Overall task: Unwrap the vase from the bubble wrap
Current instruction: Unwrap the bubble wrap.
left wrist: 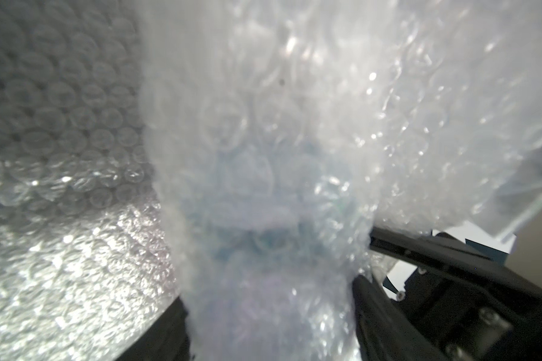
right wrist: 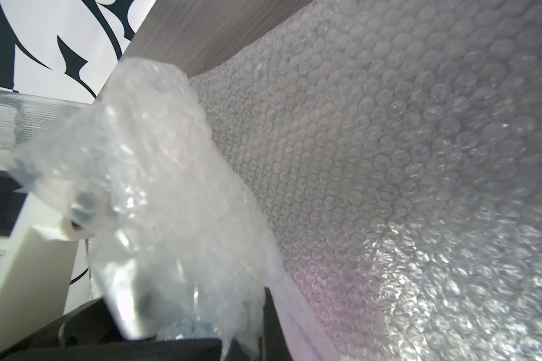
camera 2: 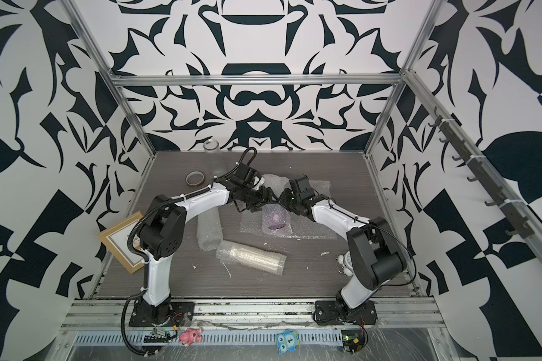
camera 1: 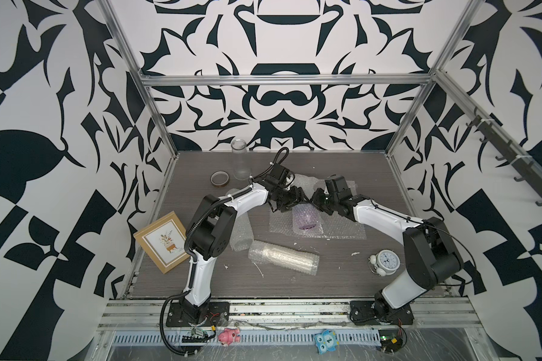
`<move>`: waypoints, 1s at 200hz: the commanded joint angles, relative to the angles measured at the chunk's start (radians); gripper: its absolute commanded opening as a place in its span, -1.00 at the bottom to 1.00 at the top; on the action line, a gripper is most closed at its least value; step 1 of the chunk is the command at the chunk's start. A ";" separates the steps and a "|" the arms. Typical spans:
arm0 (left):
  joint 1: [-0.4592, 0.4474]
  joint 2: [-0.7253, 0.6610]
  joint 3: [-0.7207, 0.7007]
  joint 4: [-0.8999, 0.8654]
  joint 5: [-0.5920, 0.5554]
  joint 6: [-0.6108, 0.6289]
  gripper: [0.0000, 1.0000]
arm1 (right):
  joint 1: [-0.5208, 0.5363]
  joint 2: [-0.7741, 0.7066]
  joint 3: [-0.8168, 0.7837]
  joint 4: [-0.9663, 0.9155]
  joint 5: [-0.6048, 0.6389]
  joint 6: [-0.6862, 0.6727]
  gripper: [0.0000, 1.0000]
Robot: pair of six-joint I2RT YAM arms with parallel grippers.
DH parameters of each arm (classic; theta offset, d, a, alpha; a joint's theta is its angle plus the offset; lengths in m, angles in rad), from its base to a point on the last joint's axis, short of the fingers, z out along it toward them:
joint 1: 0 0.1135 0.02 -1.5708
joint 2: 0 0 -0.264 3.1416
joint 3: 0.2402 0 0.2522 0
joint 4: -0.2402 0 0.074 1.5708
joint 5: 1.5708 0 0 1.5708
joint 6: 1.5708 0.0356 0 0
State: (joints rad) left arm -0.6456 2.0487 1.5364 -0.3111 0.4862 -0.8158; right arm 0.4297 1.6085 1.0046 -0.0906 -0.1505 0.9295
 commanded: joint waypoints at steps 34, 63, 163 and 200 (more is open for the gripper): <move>-0.034 -0.008 0.099 0.090 0.061 -0.048 0.47 | -0.002 -0.079 0.060 -0.067 -0.058 -0.003 -1.00; -0.052 0.038 0.153 0.096 0.062 -0.070 0.47 | -0.036 -0.097 0.044 -0.089 -0.076 -0.017 -1.00; -0.144 0.288 0.411 0.152 0.061 -0.161 0.47 | -0.271 -0.107 -0.018 -0.171 -0.209 -0.145 -1.00; -0.159 0.353 0.472 0.155 0.064 -0.178 0.47 | -0.327 -0.024 0.015 -0.206 -0.256 -0.210 -1.00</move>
State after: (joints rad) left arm -0.7856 2.3848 1.9530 -0.2424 0.5129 -0.9585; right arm 0.1043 1.5494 0.9813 -0.2638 -0.2867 0.7830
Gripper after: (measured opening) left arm 0.735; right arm 0.048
